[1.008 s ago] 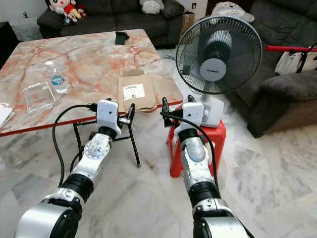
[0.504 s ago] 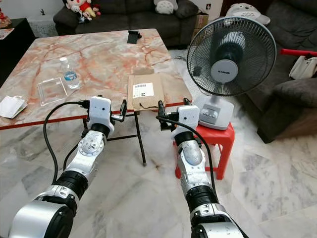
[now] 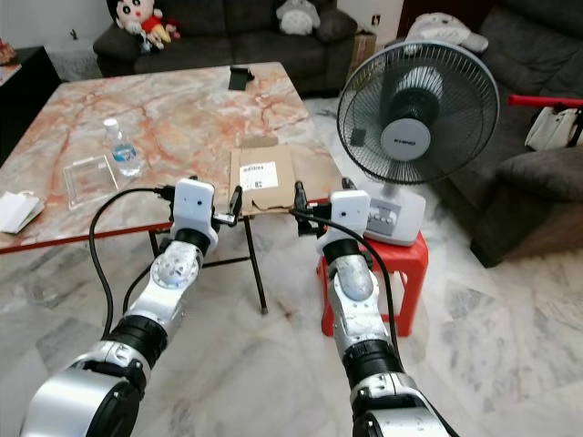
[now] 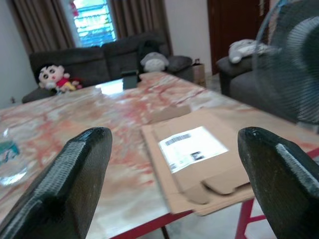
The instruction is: Picking trash to rubbish bin
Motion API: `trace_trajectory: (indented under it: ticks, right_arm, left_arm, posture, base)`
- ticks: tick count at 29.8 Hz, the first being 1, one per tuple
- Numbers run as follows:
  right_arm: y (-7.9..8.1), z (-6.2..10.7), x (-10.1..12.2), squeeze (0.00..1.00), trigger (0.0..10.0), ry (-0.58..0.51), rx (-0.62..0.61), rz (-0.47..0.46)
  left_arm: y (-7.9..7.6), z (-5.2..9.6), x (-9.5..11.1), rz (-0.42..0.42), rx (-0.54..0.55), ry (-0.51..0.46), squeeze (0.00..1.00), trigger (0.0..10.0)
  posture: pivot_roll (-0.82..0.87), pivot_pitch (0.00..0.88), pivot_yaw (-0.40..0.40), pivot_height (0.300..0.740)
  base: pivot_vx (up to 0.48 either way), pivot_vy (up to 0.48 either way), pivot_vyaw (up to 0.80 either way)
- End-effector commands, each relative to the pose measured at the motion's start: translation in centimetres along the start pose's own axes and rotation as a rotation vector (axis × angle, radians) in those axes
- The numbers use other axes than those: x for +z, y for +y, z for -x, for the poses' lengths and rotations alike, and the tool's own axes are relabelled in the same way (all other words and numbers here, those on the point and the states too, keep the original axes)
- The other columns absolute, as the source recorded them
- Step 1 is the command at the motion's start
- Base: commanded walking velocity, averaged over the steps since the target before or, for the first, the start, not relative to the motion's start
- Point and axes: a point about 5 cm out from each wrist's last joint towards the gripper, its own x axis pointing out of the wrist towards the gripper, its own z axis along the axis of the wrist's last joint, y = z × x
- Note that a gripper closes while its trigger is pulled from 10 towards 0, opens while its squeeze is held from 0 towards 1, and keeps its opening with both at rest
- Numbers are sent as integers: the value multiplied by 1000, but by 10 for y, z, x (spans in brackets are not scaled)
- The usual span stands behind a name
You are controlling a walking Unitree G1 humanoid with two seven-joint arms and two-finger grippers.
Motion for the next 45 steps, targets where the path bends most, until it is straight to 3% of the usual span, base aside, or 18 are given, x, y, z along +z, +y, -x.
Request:
trace_trajectory:
  ticks: [1,20,45]
  right_arm:
    - [5,0,0,0,10000,-3,2,-21]
    - [6,0,4,0,10000,-15,34,16]
    - [9,0,9,0,10000,-43,43,-38]
  left_arm:
    - [6,0,-2,-27,6,9,0,10000]
    - [8,-2,1,-28,24,2,0,10000]
    - [9,-4,3,-31,29,2,0,10000]
  posture:
    - [-111,0,36,740]
    - [-104,0,27,740]
    - [-97,11,25,740]
  base:
    - [442,0,0]
    - [322,0,139]
    - [323,0,219]
